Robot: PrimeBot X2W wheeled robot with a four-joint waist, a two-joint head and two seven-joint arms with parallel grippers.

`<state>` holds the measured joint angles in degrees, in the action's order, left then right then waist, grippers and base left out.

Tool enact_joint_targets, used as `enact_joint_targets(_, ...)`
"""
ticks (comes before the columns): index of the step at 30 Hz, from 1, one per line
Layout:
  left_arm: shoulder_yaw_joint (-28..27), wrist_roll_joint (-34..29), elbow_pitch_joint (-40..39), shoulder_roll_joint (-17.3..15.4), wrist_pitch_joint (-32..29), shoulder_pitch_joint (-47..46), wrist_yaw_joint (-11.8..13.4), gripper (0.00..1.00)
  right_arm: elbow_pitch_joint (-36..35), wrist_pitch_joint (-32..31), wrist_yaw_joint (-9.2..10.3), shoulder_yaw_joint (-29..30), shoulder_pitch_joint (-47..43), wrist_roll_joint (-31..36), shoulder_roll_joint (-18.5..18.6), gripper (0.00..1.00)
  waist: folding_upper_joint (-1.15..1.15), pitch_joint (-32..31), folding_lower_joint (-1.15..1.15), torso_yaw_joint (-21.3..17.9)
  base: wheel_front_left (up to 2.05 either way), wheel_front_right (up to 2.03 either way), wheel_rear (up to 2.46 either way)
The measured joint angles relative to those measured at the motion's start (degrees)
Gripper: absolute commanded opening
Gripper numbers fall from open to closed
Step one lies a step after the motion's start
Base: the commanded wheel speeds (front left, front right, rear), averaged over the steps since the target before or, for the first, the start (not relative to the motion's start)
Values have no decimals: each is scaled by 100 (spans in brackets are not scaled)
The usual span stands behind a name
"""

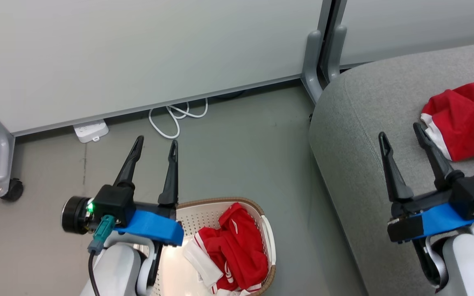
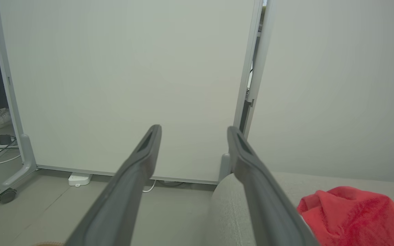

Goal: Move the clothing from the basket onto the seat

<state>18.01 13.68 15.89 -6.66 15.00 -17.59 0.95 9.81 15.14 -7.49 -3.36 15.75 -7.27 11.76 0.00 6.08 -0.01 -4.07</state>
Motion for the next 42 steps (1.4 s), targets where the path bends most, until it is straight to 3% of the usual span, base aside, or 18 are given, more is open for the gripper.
enact_joint_targets(19, -1169, -485, -300, 272, 0, 1244, -403, 100, 93, 0, 0, 533, -1221, 15, -454, 100, 0, -620, 0, 405, 0, 0, 0)
enact_joint_targets(42, -1378, -666, -212, 369, 0, 1496, -603, 100, 176, 0, 0, 624, -1477, 26, -645, 100, 0, -697, 1, 587, 0, 0, 0)
